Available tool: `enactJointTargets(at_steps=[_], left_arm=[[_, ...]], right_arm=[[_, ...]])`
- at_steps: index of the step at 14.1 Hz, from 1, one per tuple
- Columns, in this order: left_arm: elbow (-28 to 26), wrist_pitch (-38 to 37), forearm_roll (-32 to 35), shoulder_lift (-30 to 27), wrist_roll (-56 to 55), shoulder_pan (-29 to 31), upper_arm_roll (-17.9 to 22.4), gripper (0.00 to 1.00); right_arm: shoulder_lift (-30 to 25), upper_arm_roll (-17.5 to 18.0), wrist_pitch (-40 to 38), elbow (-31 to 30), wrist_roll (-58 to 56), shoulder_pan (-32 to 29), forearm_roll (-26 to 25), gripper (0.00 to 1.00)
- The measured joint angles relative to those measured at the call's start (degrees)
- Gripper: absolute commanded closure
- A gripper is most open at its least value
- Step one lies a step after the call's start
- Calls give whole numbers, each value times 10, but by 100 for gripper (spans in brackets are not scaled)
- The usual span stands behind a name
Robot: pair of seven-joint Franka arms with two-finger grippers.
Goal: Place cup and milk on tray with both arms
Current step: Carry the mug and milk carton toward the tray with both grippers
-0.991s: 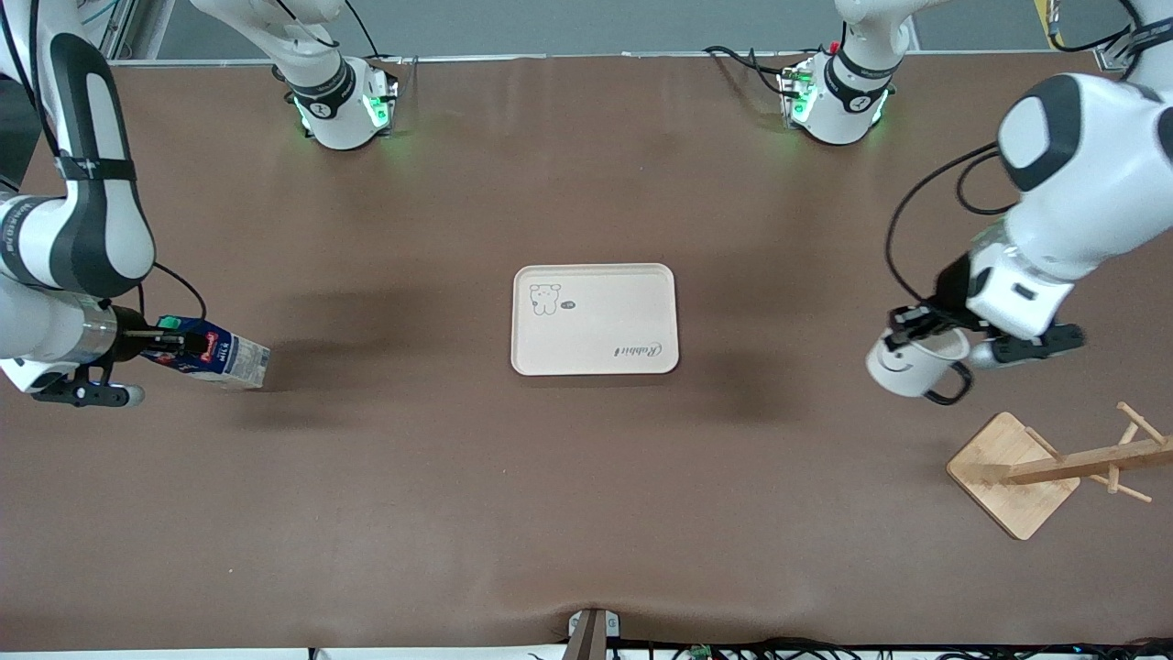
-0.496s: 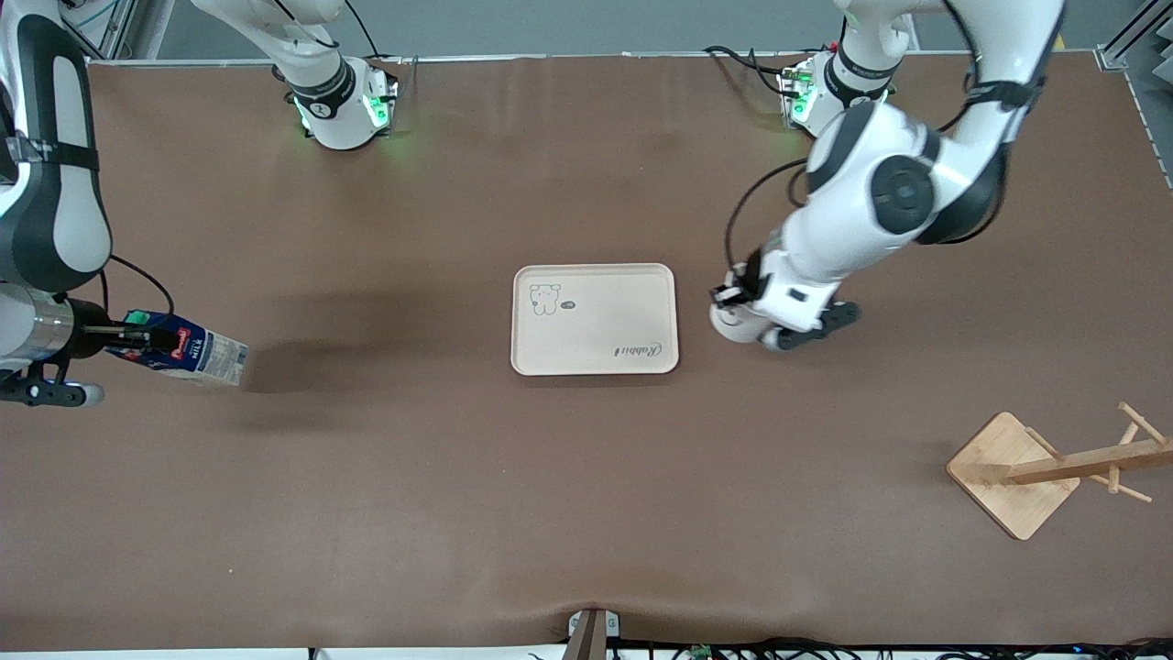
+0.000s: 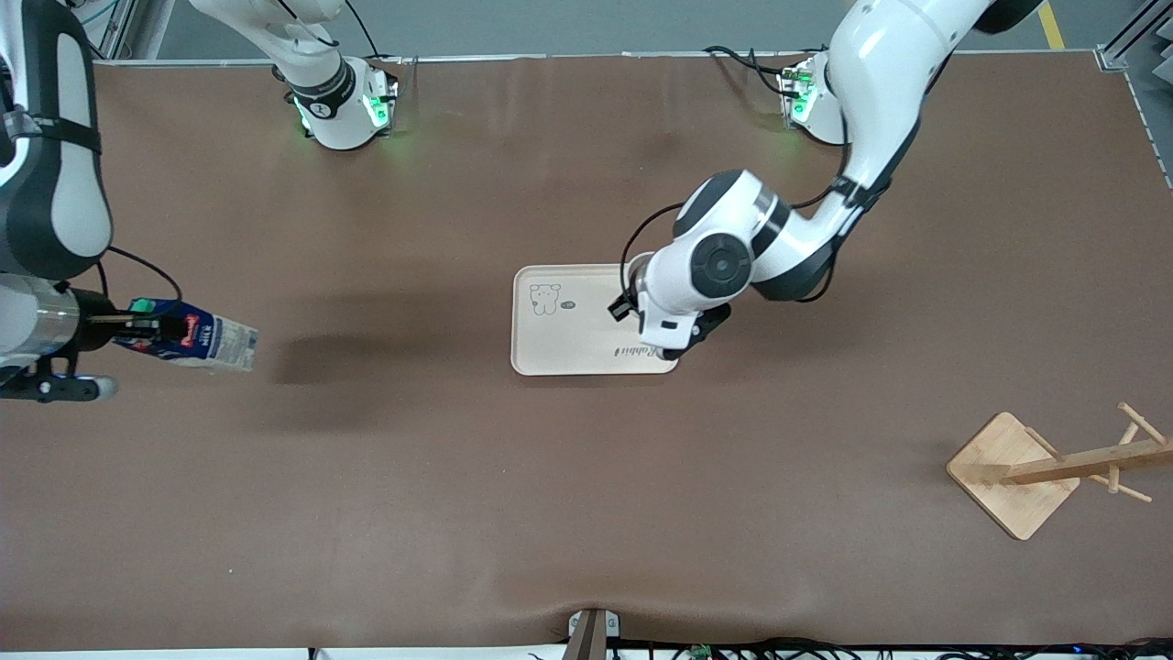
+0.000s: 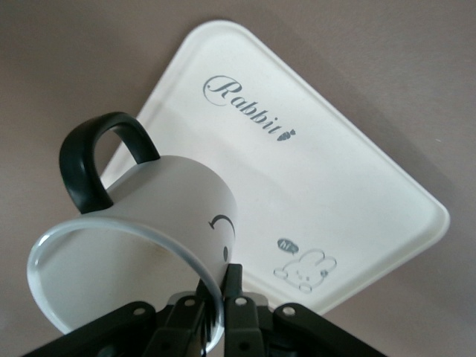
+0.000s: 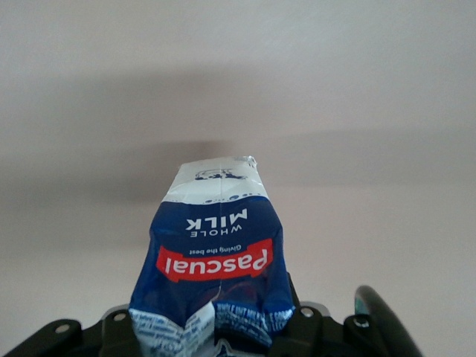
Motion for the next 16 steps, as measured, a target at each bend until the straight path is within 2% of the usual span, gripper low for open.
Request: enactJointTargets(at_steps=[2, 6, 10, 15, 16], left_arm=[[14, 0, 24, 29, -6, -5, 3, 100], [14, -4, 33, 40, -6, -6, 6, 100], [13, -7, 33, 48, -8, -22, 6, 100], [13, -8, 45, 64, -10, -28, 6, 100], [13, -8, 47, 64, -13, -29, 6, 83]], right_arm=[[0, 3, -20, 3, 63, 35, 0, 100], [0, 14, -24, 4, 134, 97, 4, 100], [1, 15, -25, 4, 185, 115, 57, 100], [1, 17, -23, 5, 259, 161, 68, 100], [1, 18, -20, 5, 286, 179, 68, 100]])
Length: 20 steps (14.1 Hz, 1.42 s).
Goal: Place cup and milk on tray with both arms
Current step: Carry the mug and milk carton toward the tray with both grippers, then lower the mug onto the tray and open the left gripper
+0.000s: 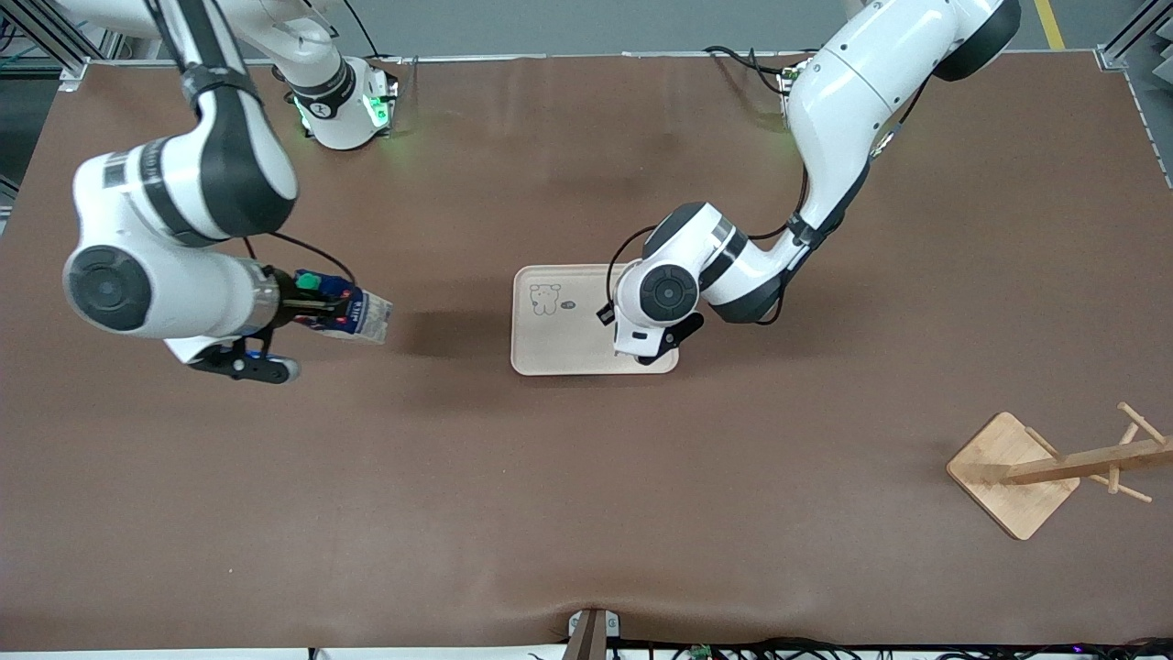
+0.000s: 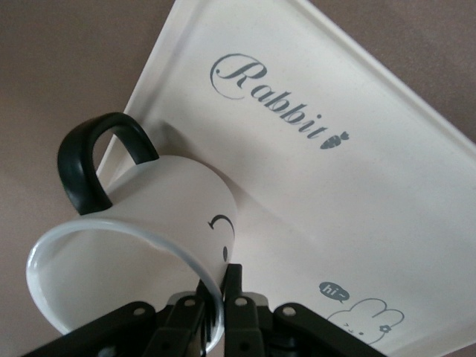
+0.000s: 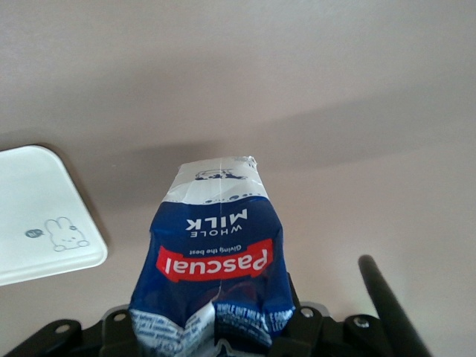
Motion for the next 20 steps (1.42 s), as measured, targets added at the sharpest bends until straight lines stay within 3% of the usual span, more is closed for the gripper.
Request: enactJointTargets(at_steps=[1, 2, 7, 11, 16, 20], left_arm=[[0, 0, 1, 0, -2, 0, 0, 17], [0, 0, 2, 0, -3, 0, 0, 0], [14, -9, 11, -4, -4, 4, 1, 0], [62, -84, 14, -54, -2, 20, 12, 0], [105, -196, 16, -173, 129, 23, 116, 0], [106, -223, 16, -238, 217, 34, 179, 0]], right_arm=[[1, 1, 7, 0, 21, 18, 2, 100], [2, 1, 13, 2, 34, 33, 11, 100], [6, 1, 36, 13, 102, 78, 51, 100], [24, 3, 99, 17, 191, 136, 62, 100], [98, 30, 162, 46, 207, 176, 74, 100], [156, 32, 175, 84, 207, 195, 71, 100]])
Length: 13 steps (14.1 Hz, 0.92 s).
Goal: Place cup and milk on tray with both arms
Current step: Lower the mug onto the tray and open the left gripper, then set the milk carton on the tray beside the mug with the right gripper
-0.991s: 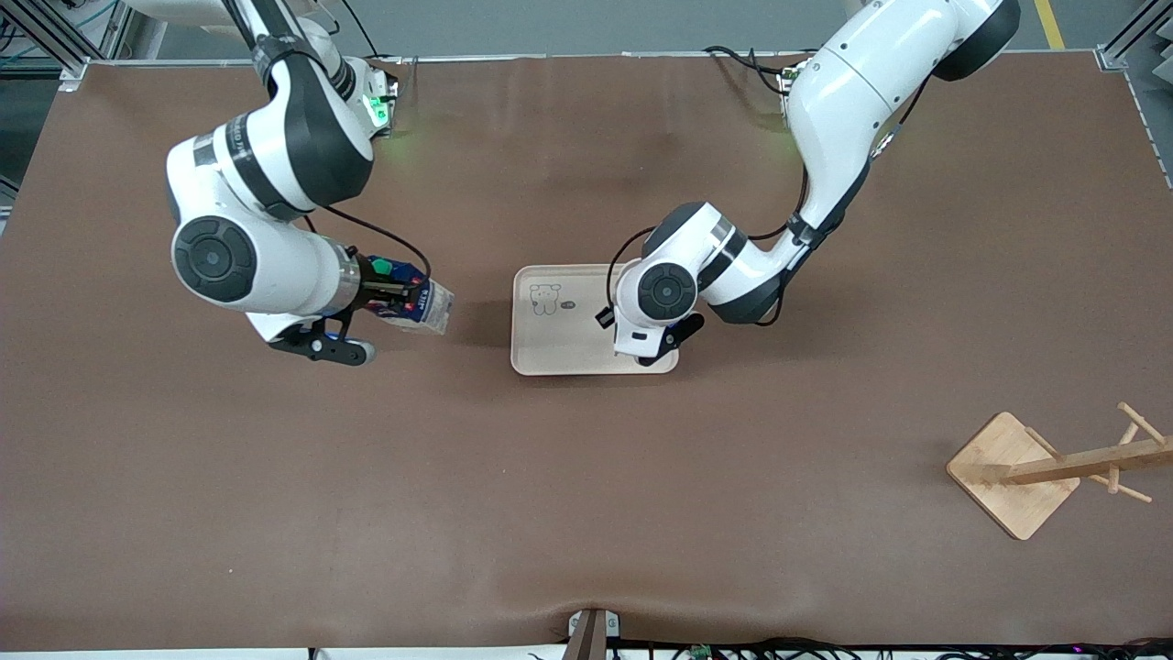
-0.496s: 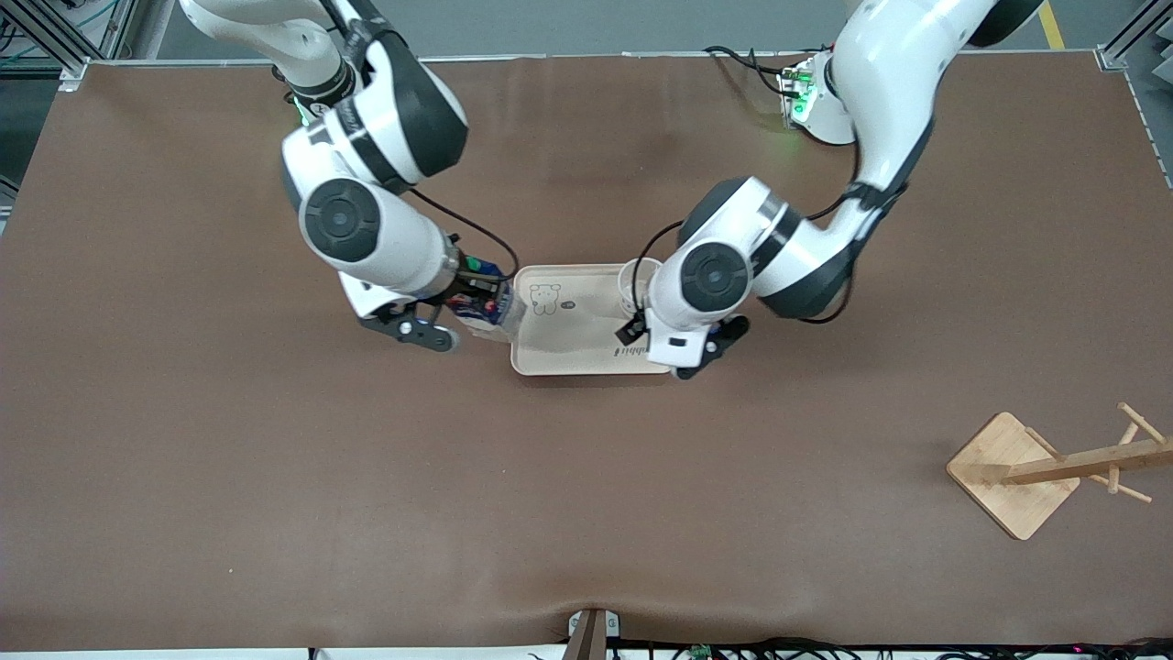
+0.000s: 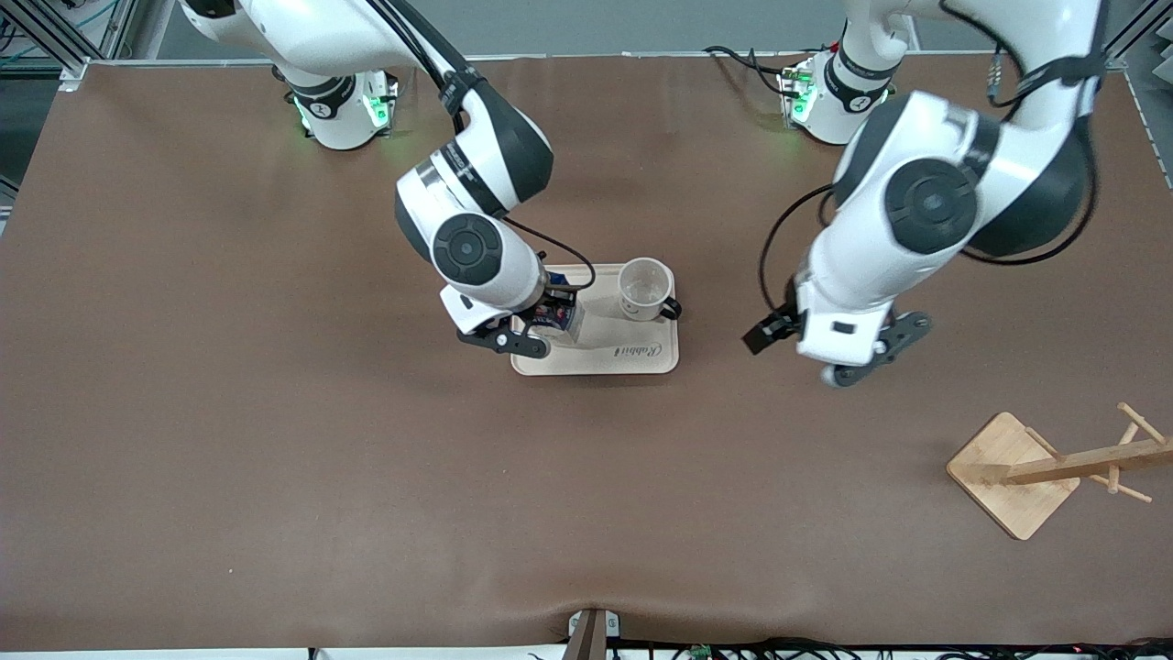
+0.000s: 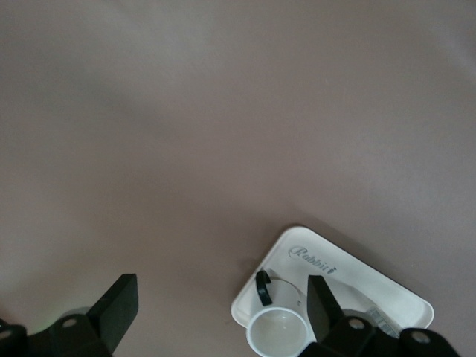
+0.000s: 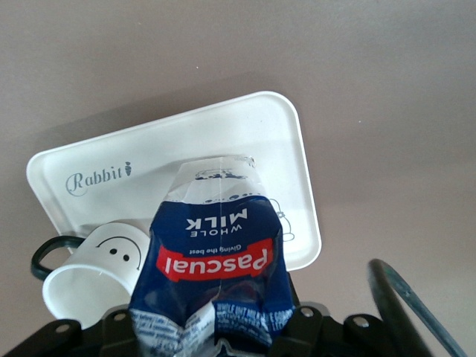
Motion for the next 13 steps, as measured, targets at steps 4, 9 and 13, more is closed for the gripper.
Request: enactJointTargets(at_steps=[4, 9, 13], left_arm=[[0, -34, 0, -45, 100, 38, 6, 0], [0, -78, 0, -83, 256, 99, 9, 0], [0, -109, 0, -107, 319, 115, 9, 0]], right_arm=[[10, 1, -1, 3, -2, 10, -15, 100], [12, 0, -14, -1, 0, 18, -43, 27], [18, -1, -12, -4, 0, 18, -46, 0]])
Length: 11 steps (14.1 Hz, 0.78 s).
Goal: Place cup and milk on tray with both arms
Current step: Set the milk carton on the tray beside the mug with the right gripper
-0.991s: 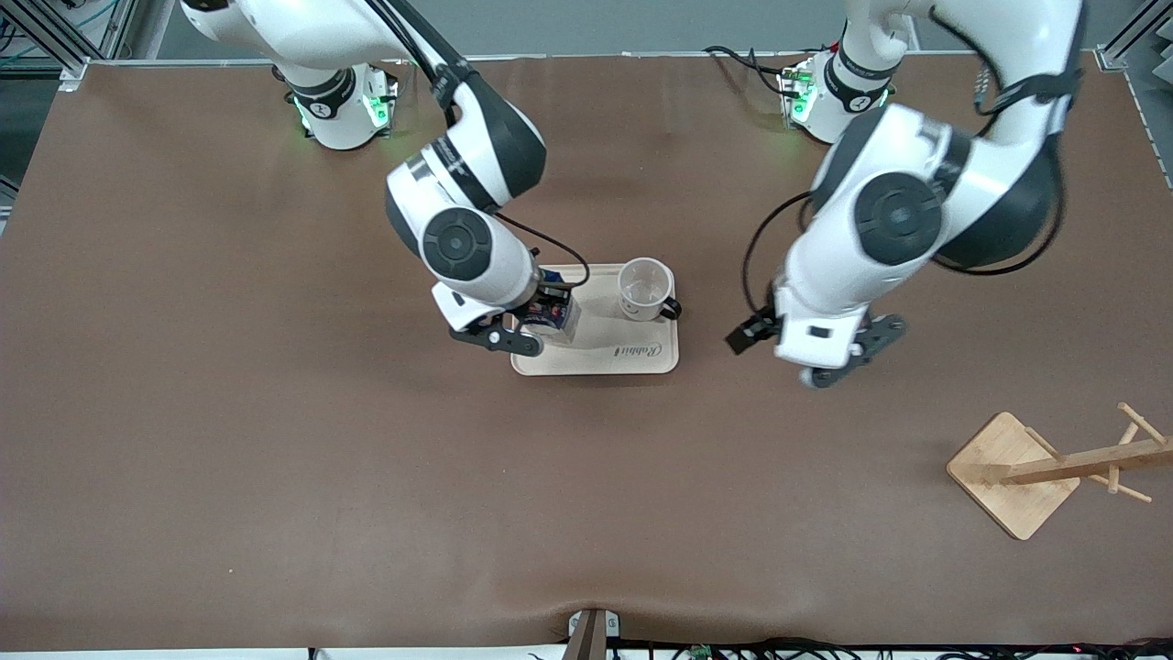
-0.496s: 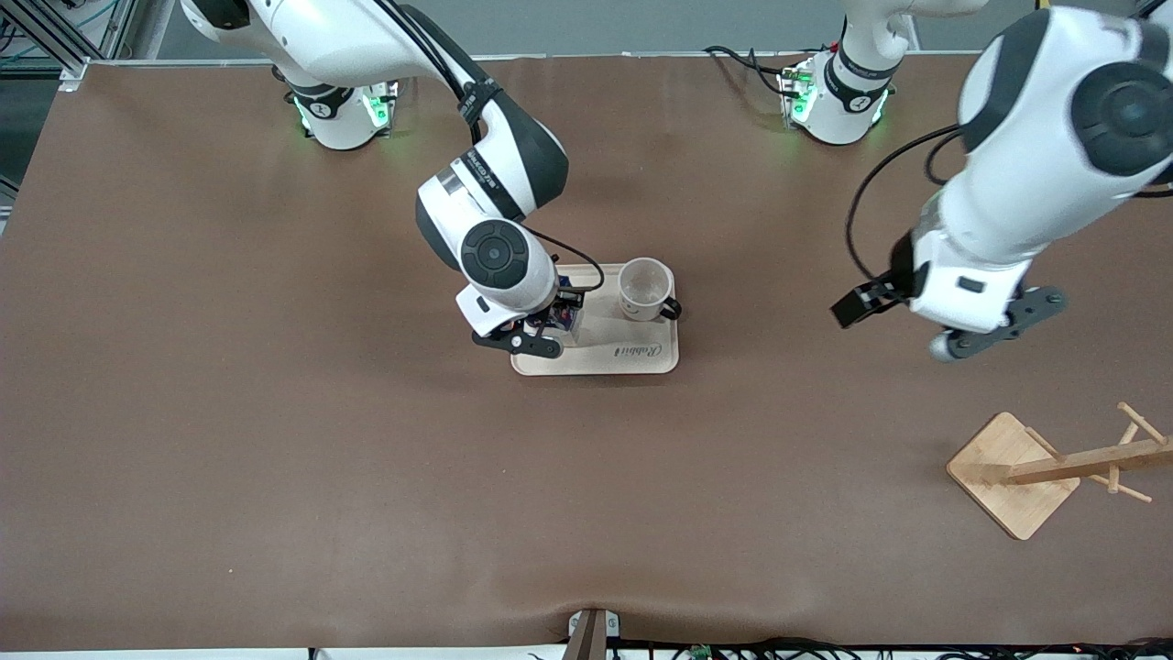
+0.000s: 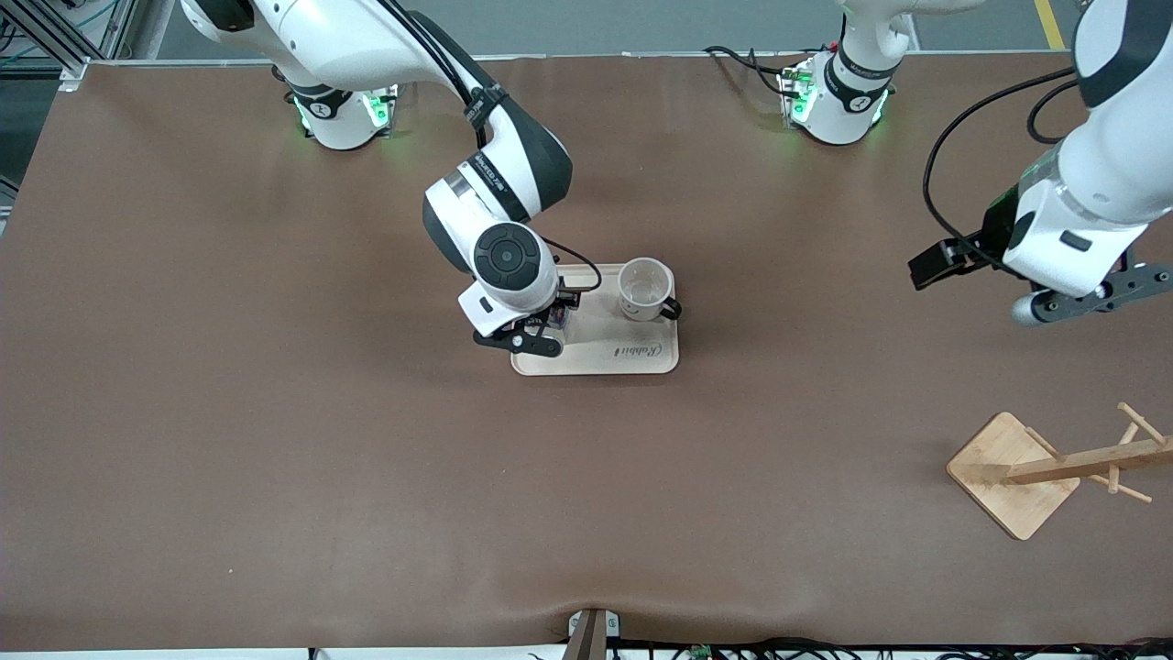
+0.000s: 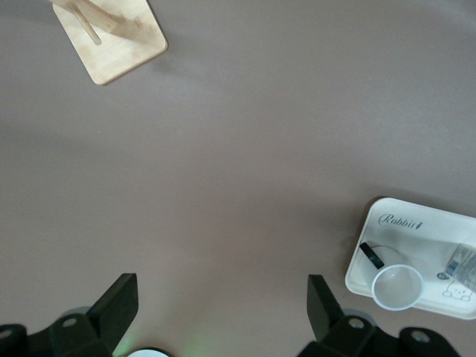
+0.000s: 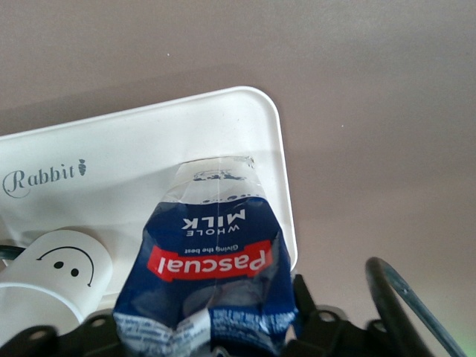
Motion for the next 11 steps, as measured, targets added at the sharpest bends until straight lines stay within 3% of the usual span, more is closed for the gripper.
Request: enactJointTargets(at_steps=[4, 11], left_arm=[[0, -6, 0, -25, 56, 23, 0, 0], [-2, -18, 0, -39, 161, 82, 0, 0]], right_arm=[[-2, -2, -13, 31, 0, -3, 0, 0], [-21, -4, -155, 156, -2, -55, 0, 0]])
